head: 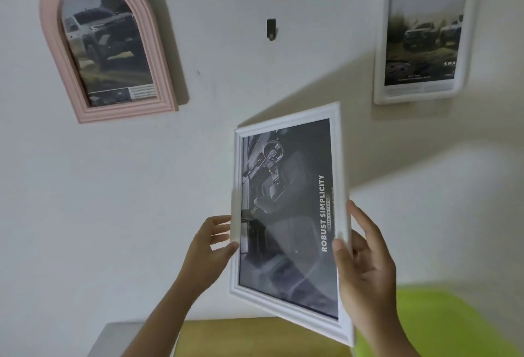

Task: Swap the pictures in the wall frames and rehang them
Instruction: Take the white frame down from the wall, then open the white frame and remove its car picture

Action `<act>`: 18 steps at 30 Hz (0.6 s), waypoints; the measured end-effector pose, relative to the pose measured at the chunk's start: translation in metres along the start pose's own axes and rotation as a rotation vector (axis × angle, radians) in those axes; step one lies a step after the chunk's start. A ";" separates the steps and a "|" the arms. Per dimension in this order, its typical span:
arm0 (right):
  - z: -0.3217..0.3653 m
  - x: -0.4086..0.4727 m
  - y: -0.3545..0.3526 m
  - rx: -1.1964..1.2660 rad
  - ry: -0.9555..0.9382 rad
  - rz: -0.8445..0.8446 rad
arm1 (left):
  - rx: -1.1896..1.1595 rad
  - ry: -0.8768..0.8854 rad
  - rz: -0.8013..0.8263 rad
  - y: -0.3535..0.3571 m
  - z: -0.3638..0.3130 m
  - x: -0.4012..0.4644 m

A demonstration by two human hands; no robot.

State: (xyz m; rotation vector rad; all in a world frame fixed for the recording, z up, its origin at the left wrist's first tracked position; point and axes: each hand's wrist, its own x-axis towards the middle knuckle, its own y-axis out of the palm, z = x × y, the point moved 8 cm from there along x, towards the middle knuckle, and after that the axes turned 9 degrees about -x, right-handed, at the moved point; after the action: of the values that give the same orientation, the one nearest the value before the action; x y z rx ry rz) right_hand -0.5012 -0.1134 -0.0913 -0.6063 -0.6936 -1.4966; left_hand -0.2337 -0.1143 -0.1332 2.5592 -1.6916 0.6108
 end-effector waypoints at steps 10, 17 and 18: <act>0.008 -0.086 0.014 -0.254 -0.122 -0.062 | -0.241 0.281 0.142 0.060 -0.129 -0.071; 0.019 -0.108 0.035 -0.265 -0.168 0.033 | -0.076 0.272 -0.011 0.060 -0.125 -0.087; 0.018 -0.110 0.036 -0.263 -0.175 0.048 | -0.057 0.263 -0.043 0.057 -0.122 -0.089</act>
State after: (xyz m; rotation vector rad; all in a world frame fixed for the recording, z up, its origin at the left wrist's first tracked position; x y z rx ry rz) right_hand -0.4607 -0.0260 -0.1574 -0.9571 -0.6151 -1.5131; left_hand -0.3521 -0.0324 -0.0611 2.3466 -1.5416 0.8407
